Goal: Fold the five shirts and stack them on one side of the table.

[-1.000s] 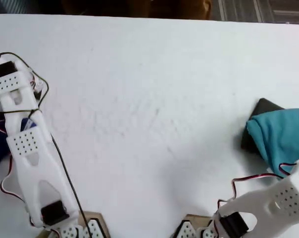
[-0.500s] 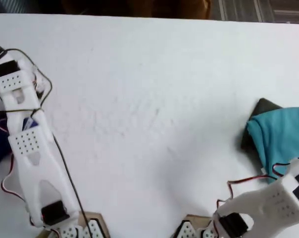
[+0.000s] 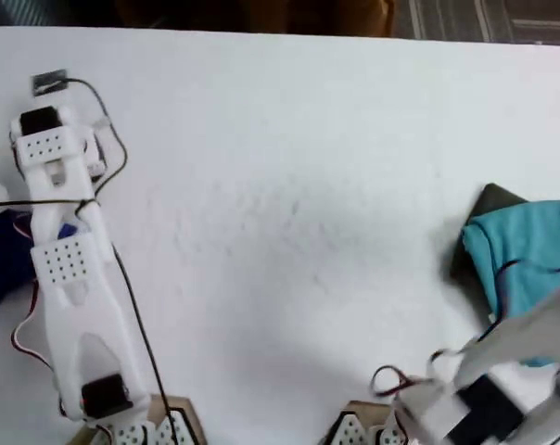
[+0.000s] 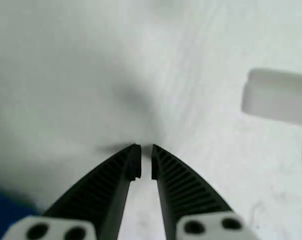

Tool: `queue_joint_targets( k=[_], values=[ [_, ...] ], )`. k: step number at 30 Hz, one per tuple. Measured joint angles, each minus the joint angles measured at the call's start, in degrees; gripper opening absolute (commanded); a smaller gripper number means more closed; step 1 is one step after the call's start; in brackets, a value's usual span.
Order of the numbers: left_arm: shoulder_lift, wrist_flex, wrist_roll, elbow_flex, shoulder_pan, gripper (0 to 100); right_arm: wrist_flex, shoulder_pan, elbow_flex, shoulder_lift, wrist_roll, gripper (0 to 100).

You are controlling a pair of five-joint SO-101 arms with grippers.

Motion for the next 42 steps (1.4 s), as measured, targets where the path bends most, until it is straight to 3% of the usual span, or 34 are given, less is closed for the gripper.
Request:
queue_joint_targets(
  k=[7, 14, 19, 28, 34, 42],
  values=[
    [-0.26, 7.56, -8.53, 1.05, -1.14, 7, -0.18, -7.74, 24.97, -24.09, 0.0, 25.1],
    [-7.38, 8.09, -9.14, 10.9, -11.52, 7, -6.42, -4.04, 44.75, -37.89, 7.74, 25.1],
    [-18.64, 8.09, -9.14, 21.89, -14.86, 7, -10.02, -3.34, 60.48, -46.95, 15.21, 25.1],
    [-42.81, 8.09, -9.14, 46.15, -15.3, 7, -21.1, -3.52, 84.4, -61.98, 16.88, 25.1],
    [-57.23, 8.18, -9.14, 60.84, -15.38, 7, -21.01, -3.34, 91.25, -66.02, 20.66, 25.1],
    [-68.13, 8.18, -9.05, 71.12, -15.38, 7, -21.01, -0.7, 91.6, -66.73, 21.27, 25.1]
  ],
)
